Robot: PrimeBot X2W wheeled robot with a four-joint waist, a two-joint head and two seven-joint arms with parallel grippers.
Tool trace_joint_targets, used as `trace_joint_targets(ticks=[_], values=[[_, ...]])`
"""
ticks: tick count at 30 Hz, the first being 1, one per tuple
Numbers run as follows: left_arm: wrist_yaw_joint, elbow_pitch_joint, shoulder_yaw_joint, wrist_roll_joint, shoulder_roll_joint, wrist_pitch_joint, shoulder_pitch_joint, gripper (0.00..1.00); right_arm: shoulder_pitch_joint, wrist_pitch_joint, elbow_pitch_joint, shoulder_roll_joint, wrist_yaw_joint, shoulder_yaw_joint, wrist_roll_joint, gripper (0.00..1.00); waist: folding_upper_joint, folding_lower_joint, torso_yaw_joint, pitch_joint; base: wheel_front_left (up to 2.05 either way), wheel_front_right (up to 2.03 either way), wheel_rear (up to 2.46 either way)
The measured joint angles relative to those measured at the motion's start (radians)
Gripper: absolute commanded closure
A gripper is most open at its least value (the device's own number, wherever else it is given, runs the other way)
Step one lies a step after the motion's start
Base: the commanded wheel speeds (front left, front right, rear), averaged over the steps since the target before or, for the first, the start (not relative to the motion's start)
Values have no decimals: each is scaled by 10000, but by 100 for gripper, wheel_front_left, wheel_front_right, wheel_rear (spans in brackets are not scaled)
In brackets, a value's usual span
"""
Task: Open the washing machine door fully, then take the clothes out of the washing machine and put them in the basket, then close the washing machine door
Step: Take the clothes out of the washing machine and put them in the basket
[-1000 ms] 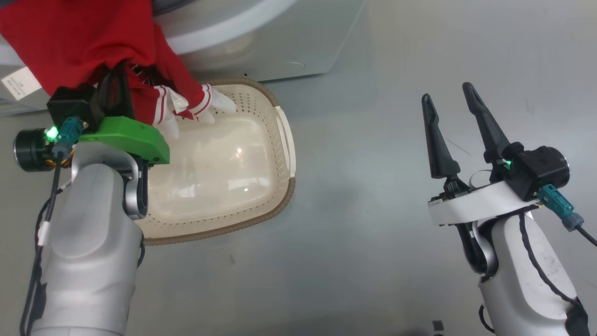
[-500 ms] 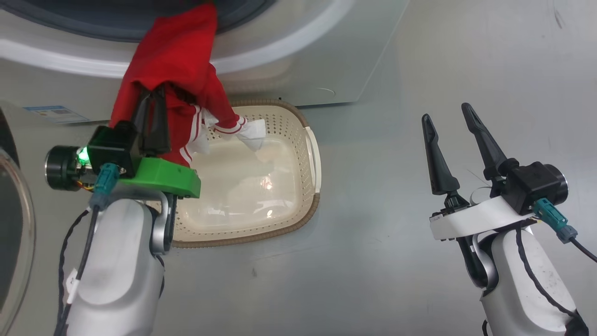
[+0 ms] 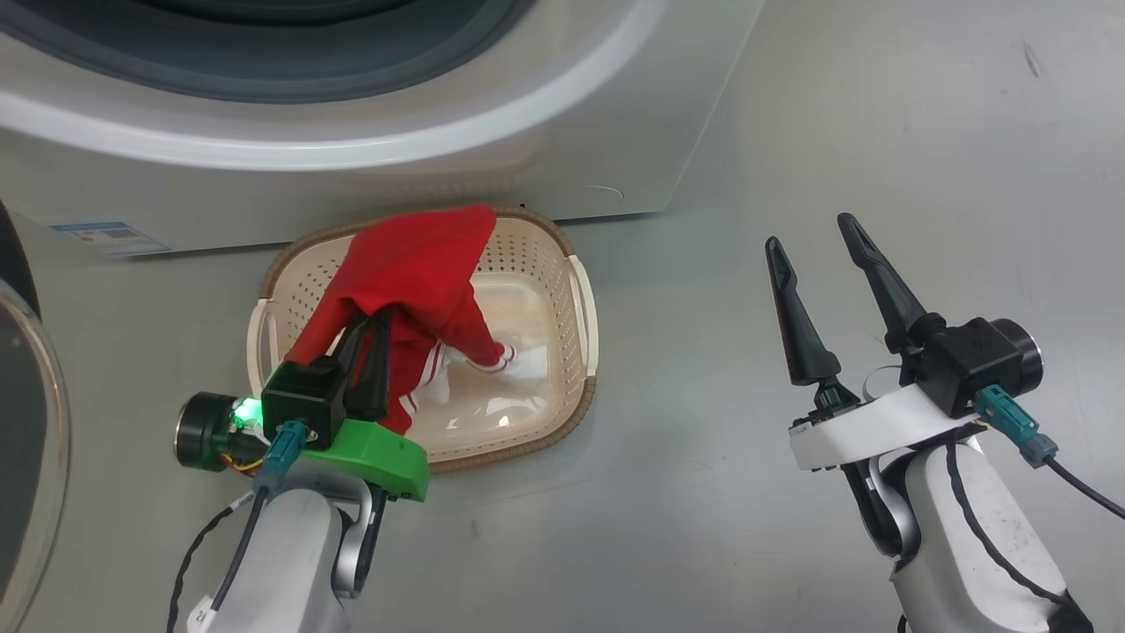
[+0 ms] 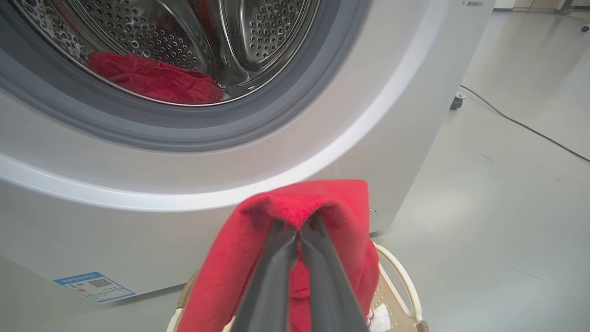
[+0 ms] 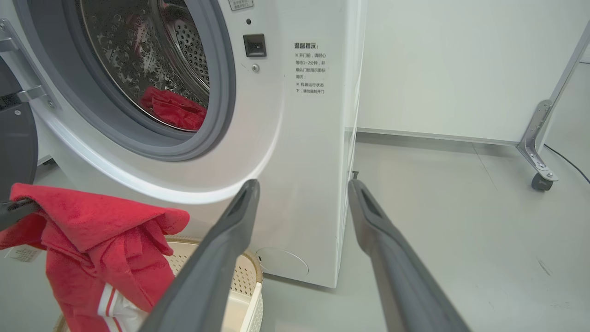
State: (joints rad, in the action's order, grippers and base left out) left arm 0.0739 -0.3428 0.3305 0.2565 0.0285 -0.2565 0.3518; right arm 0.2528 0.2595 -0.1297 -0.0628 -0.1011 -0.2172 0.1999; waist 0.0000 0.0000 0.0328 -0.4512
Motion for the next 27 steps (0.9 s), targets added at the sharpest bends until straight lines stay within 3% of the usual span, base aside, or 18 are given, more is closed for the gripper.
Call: trace_joint_targets(ticks=[13, 27], values=[[61, -1862, -71, 153, 27, 19, 235, 100, 25, 0, 270, 25, -23, -174, 73, 0, 0, 0, 628, -481, 0, 0, 0], [140, -4172, -454, 270, 121, 988, 1582, 100, 415, 0, 476, 65, -35, -385, 301, 0, 0, 0, 1402, -1460, 0, 0, 0]])
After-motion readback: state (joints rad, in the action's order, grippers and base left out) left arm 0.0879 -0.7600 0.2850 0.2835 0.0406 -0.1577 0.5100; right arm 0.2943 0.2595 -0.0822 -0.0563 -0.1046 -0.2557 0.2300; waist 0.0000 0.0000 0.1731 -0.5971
